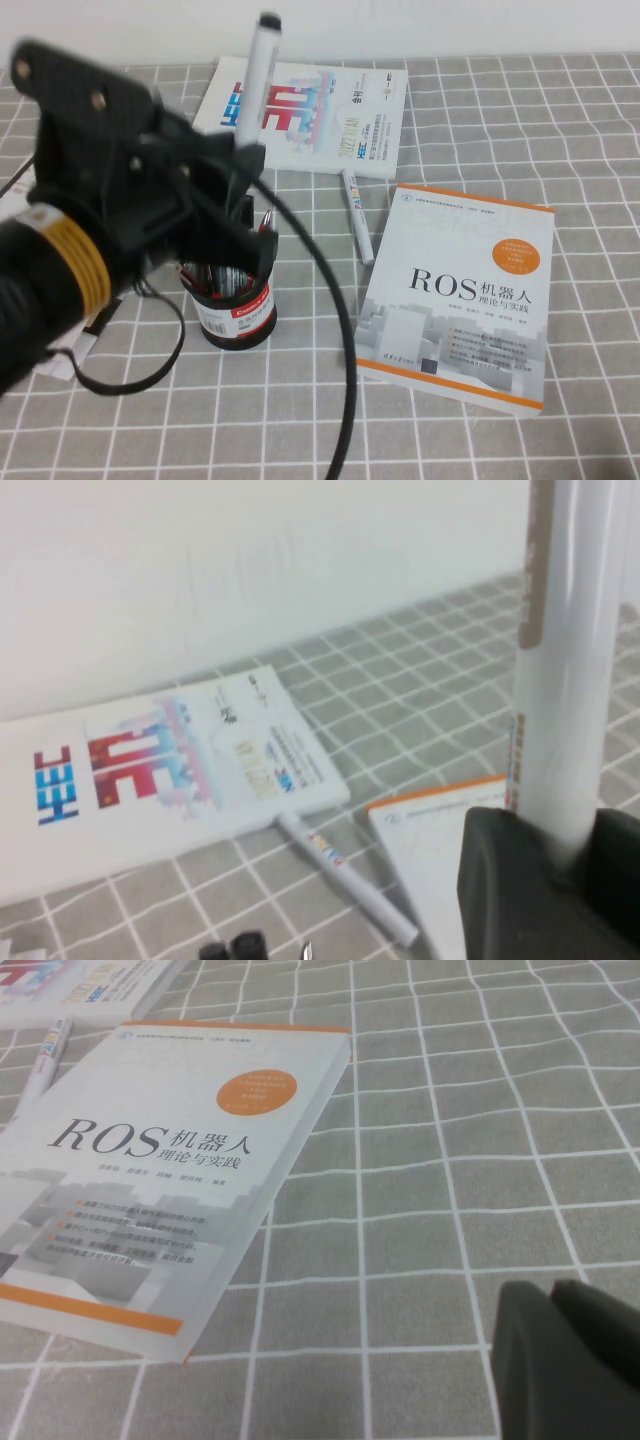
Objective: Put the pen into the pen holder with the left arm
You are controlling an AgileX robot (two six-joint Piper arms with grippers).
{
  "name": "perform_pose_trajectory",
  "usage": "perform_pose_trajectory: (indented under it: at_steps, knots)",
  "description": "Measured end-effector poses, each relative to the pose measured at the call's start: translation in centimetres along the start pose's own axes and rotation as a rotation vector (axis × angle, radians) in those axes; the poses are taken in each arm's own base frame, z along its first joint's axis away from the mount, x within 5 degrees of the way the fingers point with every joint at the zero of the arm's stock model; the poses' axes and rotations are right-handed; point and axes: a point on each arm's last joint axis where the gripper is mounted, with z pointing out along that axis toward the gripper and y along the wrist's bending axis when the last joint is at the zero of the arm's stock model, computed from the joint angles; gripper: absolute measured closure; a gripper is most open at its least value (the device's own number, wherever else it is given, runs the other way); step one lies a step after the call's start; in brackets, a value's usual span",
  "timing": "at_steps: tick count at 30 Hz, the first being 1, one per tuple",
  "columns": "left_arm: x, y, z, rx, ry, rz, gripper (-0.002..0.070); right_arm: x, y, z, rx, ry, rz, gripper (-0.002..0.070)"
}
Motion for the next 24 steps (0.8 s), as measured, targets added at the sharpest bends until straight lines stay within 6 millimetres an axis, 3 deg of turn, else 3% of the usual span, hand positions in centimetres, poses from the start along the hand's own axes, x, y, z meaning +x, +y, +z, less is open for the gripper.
perform_pose_trajectory:
  at_steps: [8, 24]
  knots:
    - [1.6, 0.8, 0.2, -0.098, 0.003, 0.018, 0.0562, 0.0, 0.0, 0.0, 0.0, 0.0, 0.0, 0.0691]
    - [1.4, 1.3, 0.2, -0.15, -0.035, -0.015, 0.0562, 0.0, 0.0, 0.0, 0.0, 0.0, 0.0, 0.0692]
